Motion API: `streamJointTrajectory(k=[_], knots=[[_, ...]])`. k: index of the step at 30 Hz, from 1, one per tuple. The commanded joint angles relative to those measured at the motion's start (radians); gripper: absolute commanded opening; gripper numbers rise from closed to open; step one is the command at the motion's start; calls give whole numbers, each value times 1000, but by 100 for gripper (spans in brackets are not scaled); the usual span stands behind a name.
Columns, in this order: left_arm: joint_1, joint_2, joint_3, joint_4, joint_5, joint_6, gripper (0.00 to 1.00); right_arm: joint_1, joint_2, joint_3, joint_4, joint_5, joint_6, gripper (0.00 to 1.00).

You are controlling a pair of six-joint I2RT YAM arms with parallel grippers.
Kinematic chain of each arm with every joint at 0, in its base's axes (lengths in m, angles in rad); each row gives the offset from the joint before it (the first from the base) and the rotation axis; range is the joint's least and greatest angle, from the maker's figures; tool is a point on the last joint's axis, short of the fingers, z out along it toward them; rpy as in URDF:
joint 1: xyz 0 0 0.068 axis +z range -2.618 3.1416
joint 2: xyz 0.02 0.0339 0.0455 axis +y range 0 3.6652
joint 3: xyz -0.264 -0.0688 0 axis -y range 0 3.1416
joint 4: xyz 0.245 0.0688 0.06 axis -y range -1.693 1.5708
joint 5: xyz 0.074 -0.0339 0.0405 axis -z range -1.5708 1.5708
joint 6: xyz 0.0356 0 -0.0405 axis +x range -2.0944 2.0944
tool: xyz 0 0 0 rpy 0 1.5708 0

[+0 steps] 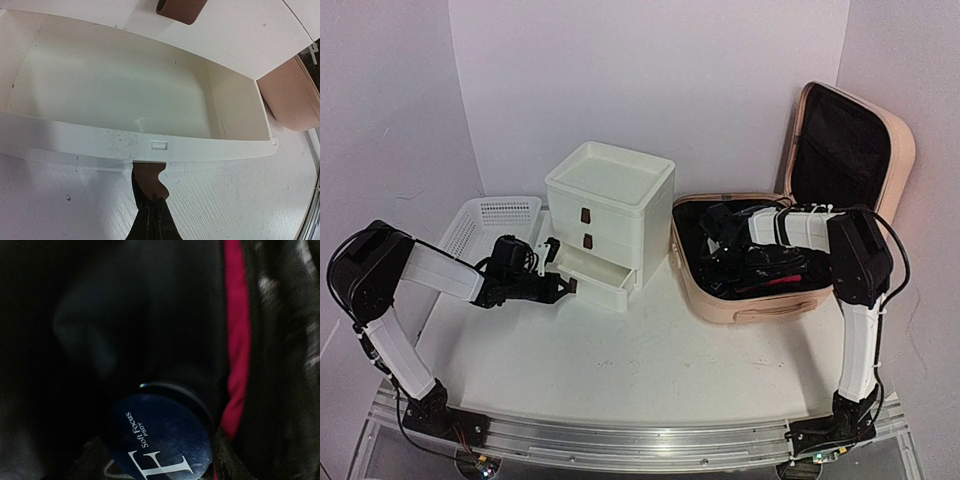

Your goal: Open, take out, and arrange the luggage

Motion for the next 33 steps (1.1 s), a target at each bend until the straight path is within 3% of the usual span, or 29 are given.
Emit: streamJointTrajectory(k=[1, 4, 11, 18, 20, 22, 24, 33], knots=[[-9, -4, 25, -34, 25, 19, 0, 12, -5, -16, -30, 71, 4, 75], [-10, -6, 25, -36, 27, 19, 0, 20, 7, 4, -27, 113, -8, 72], [-10, -12, 17, -38, 20, 19, 0, 32, -77, -6, 26, 141, -25, 49], [-10, -13, 13, -41, 22, 21, 0, 31, -247, -106, 156, 137, -30, 44], [-11, -9, 10, -41, 23, 20, 0, 29, -235, -95, 156, 131, -37, 47], [-10, -7, 8, -41, 27, 19, 0, 23, -209, -70, 162, 110, -32, 65], [-11, -6, 5, -42, 30, 17, 0, 10, -157, -12, 176, 81, -30, 72], [-11, -28, -4, -46, 31, 10, 0, -30, 172, 357, 228, 108, 166, 74]])
